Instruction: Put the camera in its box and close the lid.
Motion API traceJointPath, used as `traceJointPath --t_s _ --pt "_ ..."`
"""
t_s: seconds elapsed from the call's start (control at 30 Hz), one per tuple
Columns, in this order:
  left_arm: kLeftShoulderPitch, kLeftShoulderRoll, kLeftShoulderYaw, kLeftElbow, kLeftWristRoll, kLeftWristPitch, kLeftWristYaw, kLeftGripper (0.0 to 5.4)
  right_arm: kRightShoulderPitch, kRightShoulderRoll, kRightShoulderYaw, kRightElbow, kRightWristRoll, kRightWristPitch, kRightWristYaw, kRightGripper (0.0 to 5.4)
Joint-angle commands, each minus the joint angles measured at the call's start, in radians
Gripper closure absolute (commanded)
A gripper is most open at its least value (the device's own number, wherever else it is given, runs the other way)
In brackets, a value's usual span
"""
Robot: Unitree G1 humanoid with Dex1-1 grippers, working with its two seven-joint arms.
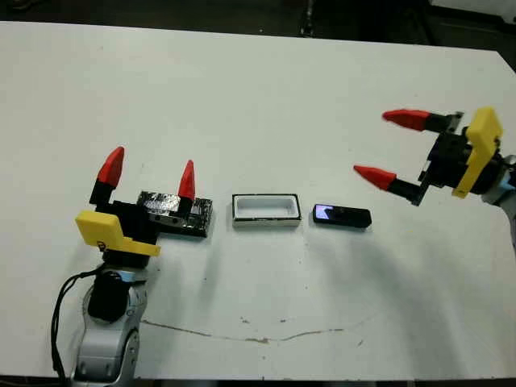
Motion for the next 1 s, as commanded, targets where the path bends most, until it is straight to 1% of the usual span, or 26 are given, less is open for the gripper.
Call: traceJointPath --t_s 0.03,0.1,0.3,0.33,0.43,0.53,0.67,0.73,0.83,0.87,0.9,1.0 --pt "0.018 0.003 0.0 0.003 0.003 0.009 0.001 0.01 -0.034 -0.025 0.058 0.031 -0.069 -0.057 0.047 0.0" --pt "0.017 0.004 0.001 0.007 -0.001 0.007 -0.002 0.01 -0.051 -0.019 0.085 0.049 -0.086 -0.063 0.078 0.0" --pt "0.016 0.003 0.0 0.012 -0.002 0.001 -0.003 0.01 -0.093 -0.007 0.148 0.102 -0.102 0.014 0.16 0.0" --pt "0.016 0.002 0.0 0.012 -0.001 0.002 -0.002 0.01 -0.097 -0.003 0.155 0.112 -0.103 0.016 0.171 0.0" --pt "0.014 0.003 0.001 0.016 -0.004 -0.002 -0.005 0.01 -0.106 0.004 0.172 0.135 -0.117 -0.015 0.19 0.0" --pt "0.012 0.003 0.002 0.019 -0.001 -0.006 -0.003 0.01 -0.111 0.008 0.185 0.143 -0.126 0.009 0.198 0.0" --pt "0.011 0.004 -0.001 0.014 -0.001 0.0 -0.005 0.01 -0.109 0.018 0.2 0.175 -0.144 0.001 0.203 0.0" --pt "0.008 0.005 -0.002 0.018 -0.006 -0.002 -0.01 0.01 -0.109 0.025 0.205 0.192 -0.142 0.034 0.208 0.0" --pt "0.008 0.006 -0.003 0.016 -0.004 0.002 -0.01 0.01 -0.103 0.033 0.212 0.197 -0.148 0.061 0.202 0.0" --pt "0.008 0.005 -0.003 0.013 -0.003 0.004 -0.008 0.0 -0.101 0.034 0.216 0.195 -0.151 0.069 0.2 0.09" --pt "0.009 0.005 -0.004 0.01 -0.002 0.007 -0.006 0.0 -0.099 0.034 0.22 0.194 -0.156 0.072 0.199 0.2" --pt "0.008 0.005 -0.004 0.012 -0.004 0.003 -0.009 0.0 -0.096 0.027 0.24 0.18 -0.19 0.071 0.19 0.02"
